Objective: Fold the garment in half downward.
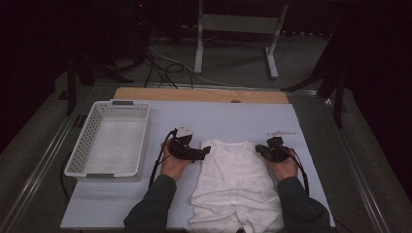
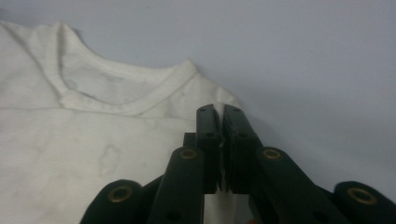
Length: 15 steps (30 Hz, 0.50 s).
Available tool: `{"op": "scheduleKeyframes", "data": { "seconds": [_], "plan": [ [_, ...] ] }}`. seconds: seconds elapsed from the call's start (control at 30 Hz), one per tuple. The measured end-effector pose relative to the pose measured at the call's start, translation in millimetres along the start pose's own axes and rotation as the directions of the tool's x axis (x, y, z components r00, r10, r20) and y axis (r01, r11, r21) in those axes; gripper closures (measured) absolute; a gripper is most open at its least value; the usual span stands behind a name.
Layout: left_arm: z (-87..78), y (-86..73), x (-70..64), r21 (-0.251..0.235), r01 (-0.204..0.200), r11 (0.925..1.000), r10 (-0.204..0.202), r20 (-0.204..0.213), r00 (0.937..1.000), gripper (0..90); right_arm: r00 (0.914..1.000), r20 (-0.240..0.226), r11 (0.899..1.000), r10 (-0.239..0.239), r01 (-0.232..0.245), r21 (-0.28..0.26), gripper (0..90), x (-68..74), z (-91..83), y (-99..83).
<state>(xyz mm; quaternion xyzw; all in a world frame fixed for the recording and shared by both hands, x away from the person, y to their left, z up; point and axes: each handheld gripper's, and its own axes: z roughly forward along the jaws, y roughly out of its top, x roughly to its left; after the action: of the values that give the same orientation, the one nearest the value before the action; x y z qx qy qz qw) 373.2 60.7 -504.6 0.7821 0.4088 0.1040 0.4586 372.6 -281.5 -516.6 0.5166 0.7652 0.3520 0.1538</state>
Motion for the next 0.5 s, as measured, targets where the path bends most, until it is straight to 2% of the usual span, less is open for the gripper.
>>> {"op": "scheduleKeyframes", "data": {
  "seconds": [0.1,0.3,0.5],
  "plan": [
    [2.7,-1.0,1.9,0.006,0.011,0.9999,-0.011,0.003,0.9999,8.5,0.9993,-0.025,0.999,-0.027,0.027,-0.021,86.5,3.2,-7.1,1.2],
    [8.4,-2.1,3.1,0.028,0.017,0.9995,-0.016,-0.021,0.9996,11.8,0.9956,-0.060,0.996,-0.072,0.069,-0.059,86.4,9.3,-18.9,3.2],
    [19.4,-4.4,0.8,0.088,-0.005,0.9961,0.011,-0.071,0.9974,22.9,0.9903,-0.083,0.992,-0.112,0.106,-0.068,86.4,12.9,-24.3,2.1]
  ]
}}
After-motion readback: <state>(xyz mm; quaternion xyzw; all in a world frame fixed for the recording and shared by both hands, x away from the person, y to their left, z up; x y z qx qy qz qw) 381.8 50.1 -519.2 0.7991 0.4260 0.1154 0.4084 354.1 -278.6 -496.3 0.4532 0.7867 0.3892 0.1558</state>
